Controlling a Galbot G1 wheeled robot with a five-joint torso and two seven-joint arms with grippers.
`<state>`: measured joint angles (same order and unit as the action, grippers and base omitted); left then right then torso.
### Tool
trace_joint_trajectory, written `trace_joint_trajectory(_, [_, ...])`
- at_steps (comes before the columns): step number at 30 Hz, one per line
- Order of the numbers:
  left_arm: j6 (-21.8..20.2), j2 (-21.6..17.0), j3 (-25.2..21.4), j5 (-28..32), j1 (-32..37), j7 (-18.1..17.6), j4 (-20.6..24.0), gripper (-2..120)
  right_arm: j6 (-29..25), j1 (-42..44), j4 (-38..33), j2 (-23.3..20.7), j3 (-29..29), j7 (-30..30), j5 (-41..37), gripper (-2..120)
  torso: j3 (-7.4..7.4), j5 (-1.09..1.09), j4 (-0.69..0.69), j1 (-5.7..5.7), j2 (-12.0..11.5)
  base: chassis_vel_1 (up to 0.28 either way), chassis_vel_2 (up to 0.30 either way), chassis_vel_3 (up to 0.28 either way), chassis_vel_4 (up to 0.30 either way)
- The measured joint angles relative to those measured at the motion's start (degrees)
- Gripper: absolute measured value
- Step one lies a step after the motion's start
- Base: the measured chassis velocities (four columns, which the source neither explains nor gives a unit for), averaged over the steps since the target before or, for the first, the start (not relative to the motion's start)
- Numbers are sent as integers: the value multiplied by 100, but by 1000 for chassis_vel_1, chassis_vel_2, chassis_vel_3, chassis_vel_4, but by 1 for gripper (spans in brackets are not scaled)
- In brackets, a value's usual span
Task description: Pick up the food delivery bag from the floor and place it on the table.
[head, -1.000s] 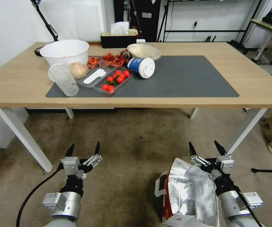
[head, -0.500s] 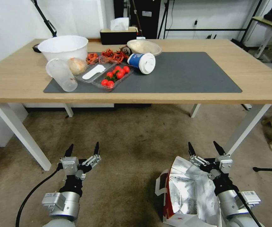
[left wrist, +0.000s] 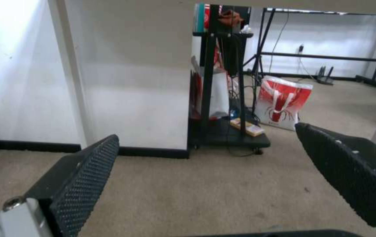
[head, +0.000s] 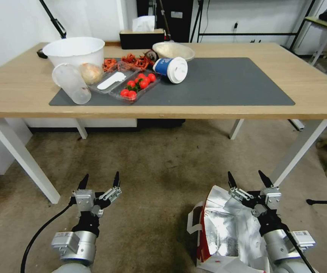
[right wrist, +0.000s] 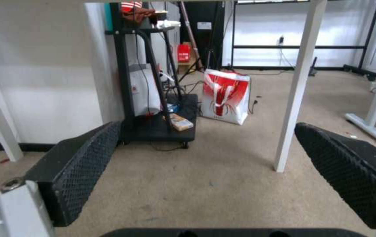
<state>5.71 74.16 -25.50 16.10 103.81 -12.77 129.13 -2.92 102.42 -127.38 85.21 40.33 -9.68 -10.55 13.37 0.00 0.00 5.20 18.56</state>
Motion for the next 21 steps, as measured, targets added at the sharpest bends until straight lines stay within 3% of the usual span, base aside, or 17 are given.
trace_joint_trajectory(21, [52,4,16,22,-38,40,-83,100,-37,38,-71,80,83,-40,40,100,-333,0,0,-126,-459,0,0,0,0])
